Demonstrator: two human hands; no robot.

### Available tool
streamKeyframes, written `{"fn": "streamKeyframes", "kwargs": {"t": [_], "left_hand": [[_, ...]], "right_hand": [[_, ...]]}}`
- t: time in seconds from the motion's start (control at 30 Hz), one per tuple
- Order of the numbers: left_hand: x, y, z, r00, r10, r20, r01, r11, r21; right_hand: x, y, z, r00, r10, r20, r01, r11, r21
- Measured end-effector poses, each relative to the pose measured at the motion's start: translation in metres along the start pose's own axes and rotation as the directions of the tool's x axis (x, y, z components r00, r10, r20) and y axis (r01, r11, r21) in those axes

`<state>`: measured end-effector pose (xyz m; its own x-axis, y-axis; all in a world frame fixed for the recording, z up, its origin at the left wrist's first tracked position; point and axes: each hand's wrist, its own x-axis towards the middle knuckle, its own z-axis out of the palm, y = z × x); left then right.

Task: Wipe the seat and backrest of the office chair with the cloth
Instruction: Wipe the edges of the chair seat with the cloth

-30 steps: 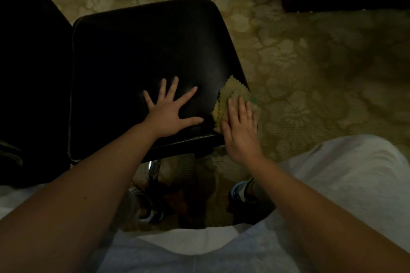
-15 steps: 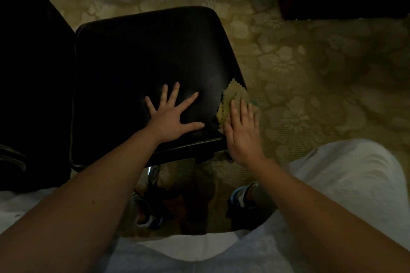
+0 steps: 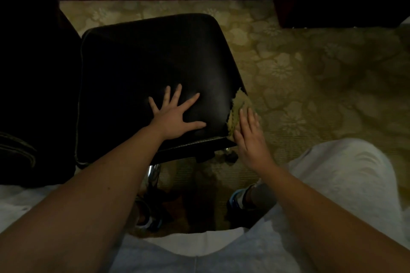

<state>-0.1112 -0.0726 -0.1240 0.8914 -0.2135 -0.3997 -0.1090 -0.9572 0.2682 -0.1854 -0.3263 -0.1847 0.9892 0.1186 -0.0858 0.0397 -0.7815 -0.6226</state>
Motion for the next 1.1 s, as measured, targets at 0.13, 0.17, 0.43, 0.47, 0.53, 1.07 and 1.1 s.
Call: {"fn": "streamKeyframes", "kwargs": {"t": [0.13,0.17,0.43,0.47,0.53,1.07,1.1], "left_hand": [[0.0,0.0,0.001,1.0,0.004,-0.004,-0.004,1.0,0.026],[0.001,-0.001,0.002,1.0,0.003,-0.007,-0.003,1.0,0.028],[0.0,-0.003,0.001,0.999,0.012,-0.044,-0.014,0.999,-0.041],[-0.002,-0.005,0.001,0.998,0.023,-0.062,-0.026,0.998,-0.055],[-0.009,-0.01,0.001,0.995,0.047,-0.089,-0.052,0.997,-0.058],[-0.037,-0.03,0.002,0.991,-0.121,0.059,0.116,0.99,0.086],[-0.036,-0.031,0.002,0.991,-0.12,0.059,0.115,0.99,0.08]], "right_hand": [[-0.002,-0.014,0.007,0.997,-0.08,0.0,0.079,0.984,-0.157],[-0.002,-0.019,0.01,0.993,-0.119,0.002,0.118,0.975,-0.19],[0.006,-0.021,0.005,0.974,-0.215,-0.077,0.215,0.977,-0.013],[0.007,-0.024,0.004,0.975,-0.198,-0.103,0.201,0.979,0.028],[0.008,-0.029,0.003,0.98,-0.155,-0.127,0.17,0.979,0.112],[0.014,-0.024,0.002,0.991,-0.132,-0.002,0.128,0.965,-0.228],[0.012,-0.028,0.005,0.987,-0.159,0.012,0.156,0.949,-0.273]]}}
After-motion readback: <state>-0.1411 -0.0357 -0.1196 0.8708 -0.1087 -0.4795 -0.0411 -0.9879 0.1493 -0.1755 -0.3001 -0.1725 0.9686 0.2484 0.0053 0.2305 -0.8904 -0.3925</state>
